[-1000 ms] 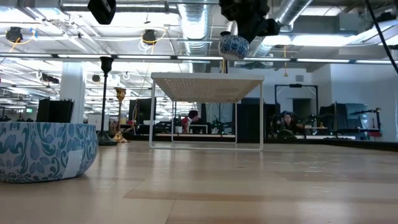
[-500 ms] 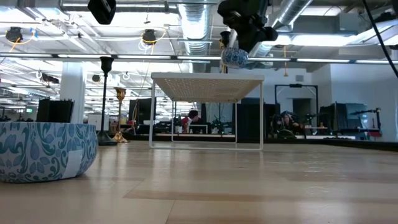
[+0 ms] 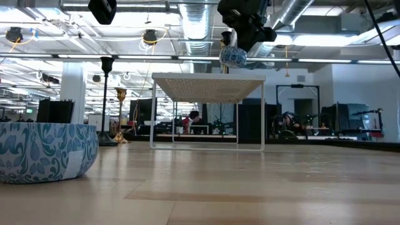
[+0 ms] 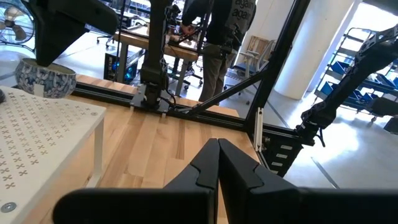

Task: Pick & Place candle stick holders
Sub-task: Put the dark blue patterned scented candle on the shelf

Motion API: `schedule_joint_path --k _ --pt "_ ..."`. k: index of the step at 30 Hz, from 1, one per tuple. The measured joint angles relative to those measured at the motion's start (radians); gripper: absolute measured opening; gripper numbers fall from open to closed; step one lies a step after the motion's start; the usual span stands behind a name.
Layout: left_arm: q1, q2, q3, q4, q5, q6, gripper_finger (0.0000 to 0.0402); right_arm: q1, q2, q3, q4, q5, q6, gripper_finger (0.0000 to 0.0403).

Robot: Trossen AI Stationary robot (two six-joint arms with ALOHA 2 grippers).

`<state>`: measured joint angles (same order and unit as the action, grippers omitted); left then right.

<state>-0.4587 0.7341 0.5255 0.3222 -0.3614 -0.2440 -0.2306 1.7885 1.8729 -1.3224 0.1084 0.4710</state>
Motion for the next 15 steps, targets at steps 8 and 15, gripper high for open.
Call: schedule_joint_path --k 8,15 --pt "0.0 0.0 0.0 0.0 0.0 0.0 0.0006 0.025 0.0 0.0 0.038 0.008 -0.015 0.0" --pt "0.0 0.0 0.0 0.0 0.0 0.0 0.0006 0.04 0.0 0.0 0.045 0.044 0.001 0.0"
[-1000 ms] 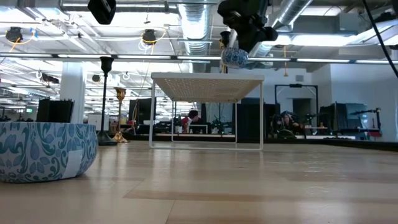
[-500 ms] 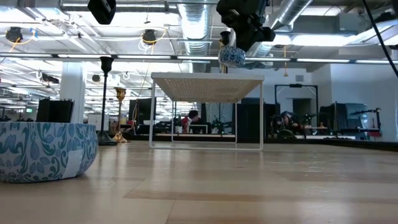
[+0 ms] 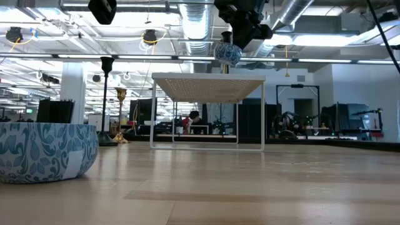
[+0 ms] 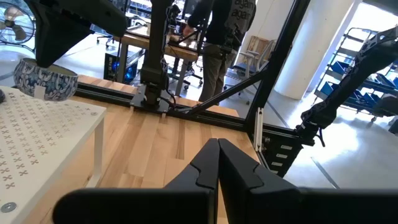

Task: Pick & Place candle stick holders
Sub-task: Put the dark blue patterned scented candle on the shelf

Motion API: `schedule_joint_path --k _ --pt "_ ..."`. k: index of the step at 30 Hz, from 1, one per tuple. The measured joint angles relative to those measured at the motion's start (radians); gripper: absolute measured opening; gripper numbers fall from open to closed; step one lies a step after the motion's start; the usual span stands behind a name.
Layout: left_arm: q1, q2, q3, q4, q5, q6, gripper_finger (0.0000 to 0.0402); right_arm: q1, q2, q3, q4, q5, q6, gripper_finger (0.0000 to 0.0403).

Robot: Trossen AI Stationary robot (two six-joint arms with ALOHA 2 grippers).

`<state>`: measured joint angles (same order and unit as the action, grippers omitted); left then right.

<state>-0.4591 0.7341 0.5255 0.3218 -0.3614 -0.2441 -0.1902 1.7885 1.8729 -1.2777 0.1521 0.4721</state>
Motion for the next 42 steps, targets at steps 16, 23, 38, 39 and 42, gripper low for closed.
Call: schedule_joint_path --k 16,23,38,39,42 --pt "0.0 0.0 0.0 0.0 0.0 0.0 0.0006 -0.003 0.001 -0.082 0.044 -0.037 0.019 0.0" --pt "0.0 0.0 0.0 0.0 0.0 0.0 0.0006 -0.003 0.001 -0.163 0.073 -0.022 0.024 0.0" --pt "0.0 0.0 0.0 0.0 0.0 0.0 0.0006 -0.02 0.0 -0.163 0.111 -0.015 0.026 0.0" --pt "0.0 0.0 0.0 0.0 0.0 0.0 0.0006 -0.021 0.0 -0.163 0.11 -0.015 0.026 0.0" --pt "0.0 0.0 0.0 0.0 0.0 0.0 0.0006 -0.021 0.0 -0.163 0.108 -0.015 0.026 0.0"
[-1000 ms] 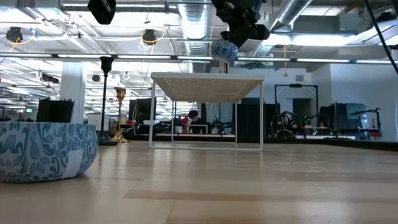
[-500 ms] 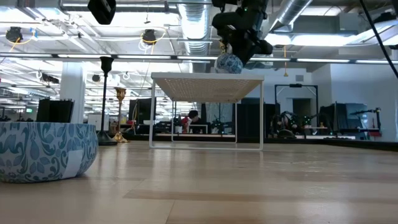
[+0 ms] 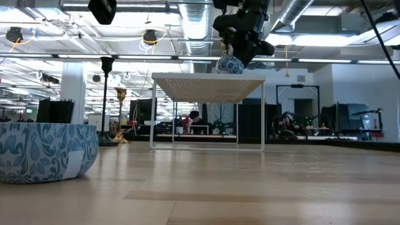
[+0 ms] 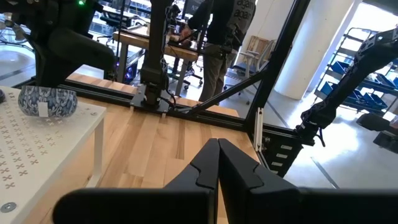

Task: Pick & Place candle stick holders
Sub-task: Put the dark blue patterned scented candle on the shelf

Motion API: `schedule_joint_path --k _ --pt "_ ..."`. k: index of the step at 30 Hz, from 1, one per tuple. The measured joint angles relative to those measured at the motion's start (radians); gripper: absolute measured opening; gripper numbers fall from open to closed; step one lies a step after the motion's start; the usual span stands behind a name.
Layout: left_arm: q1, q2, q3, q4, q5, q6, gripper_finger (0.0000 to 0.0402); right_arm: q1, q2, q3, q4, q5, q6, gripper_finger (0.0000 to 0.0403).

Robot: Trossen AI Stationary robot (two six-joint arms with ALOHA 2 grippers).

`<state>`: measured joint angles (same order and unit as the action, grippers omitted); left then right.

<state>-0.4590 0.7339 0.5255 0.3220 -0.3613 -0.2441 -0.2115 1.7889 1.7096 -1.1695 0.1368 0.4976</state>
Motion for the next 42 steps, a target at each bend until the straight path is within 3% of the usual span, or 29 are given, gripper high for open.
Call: schedule_joint_path --k 19,31,42 --pt "0.0 0.0 0.0 0.0 0.0 0.0 0.0006 -0.001 -0.001 0.04 -0.003 0.004 -0.037 0.0001" --pt "0.0 0.0 0.0 0.0 0.0 0.0 0.0006 0.0 -0.002 0.102 -0.069 -0.008 -0.053 0.0078" --pt "0.0 0.0 0.0 0.0 0.0 0.0 0.0006 0.0 -0.002 0.102 -0.075 -0.008 -0.064 0.0098"
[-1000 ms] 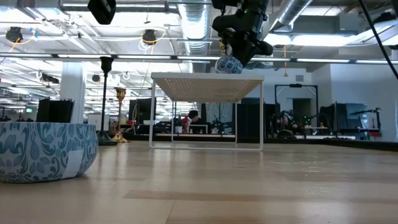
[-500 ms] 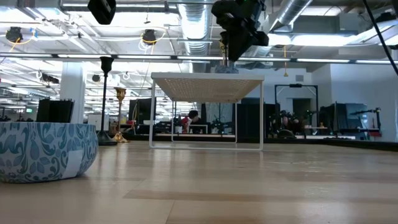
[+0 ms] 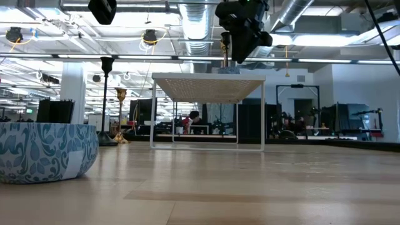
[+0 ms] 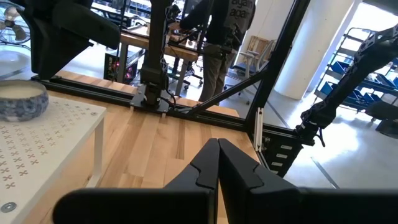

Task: Pick & Place candle stick holders
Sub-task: Put the dark blue patterned scented candle on the shelf

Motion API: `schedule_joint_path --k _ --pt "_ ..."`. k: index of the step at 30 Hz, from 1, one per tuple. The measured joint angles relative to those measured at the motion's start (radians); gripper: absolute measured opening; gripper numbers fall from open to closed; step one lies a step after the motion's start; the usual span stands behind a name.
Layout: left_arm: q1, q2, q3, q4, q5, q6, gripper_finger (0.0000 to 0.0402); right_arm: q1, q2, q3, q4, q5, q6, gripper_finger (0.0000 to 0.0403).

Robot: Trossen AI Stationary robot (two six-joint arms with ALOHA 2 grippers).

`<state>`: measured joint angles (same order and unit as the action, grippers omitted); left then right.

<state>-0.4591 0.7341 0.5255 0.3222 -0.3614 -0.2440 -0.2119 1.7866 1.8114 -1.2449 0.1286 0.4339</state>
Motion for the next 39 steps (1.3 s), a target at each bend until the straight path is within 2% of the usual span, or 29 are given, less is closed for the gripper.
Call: schedule_joint_path --k 9,17,22,29,32,36,39 --pt "0.0 0.0 0.0 0.0 0.0 0.0 0.0006 0.002 0.0 0.0 -0.005 -0.005 0.0 0.0098" --pt "0.0 0.0 0.0 0.0 0.0 0.0 0.0006 0.009 0.0 0.004 -0.008 -0.153 0.001 0.0098" --pt "0.0 0.0 0.0 0.0 0.0 0.0 0.0006 0.059 0.001 0.067 -0.028 -0.147 -0.008 0.009" --pt "0.0 0.0 0.0 0.0 0.0 0.0 0.0006 0.178 0.0 0.235 -0.029 -0.04 -0.075 0.0038" --pt "0.0 0.0 0.0 0.0 -0.016 0.001 0.0006 0.237 -0.001 0.295 -0.037 0.066 -0.099 0.0008" --pt "0.0 0.0 0.0 0.0 -0.067 0.003 0.0006 0.303 -0.002 0.33 -0.108 0.257 -0.057 0.0003" --pt "0.0 0.0 0.0 0.0 -0.082 0.004 0.0006 0.342 -0.002 0.329 -0.192 0.353 0.01 0.0001"
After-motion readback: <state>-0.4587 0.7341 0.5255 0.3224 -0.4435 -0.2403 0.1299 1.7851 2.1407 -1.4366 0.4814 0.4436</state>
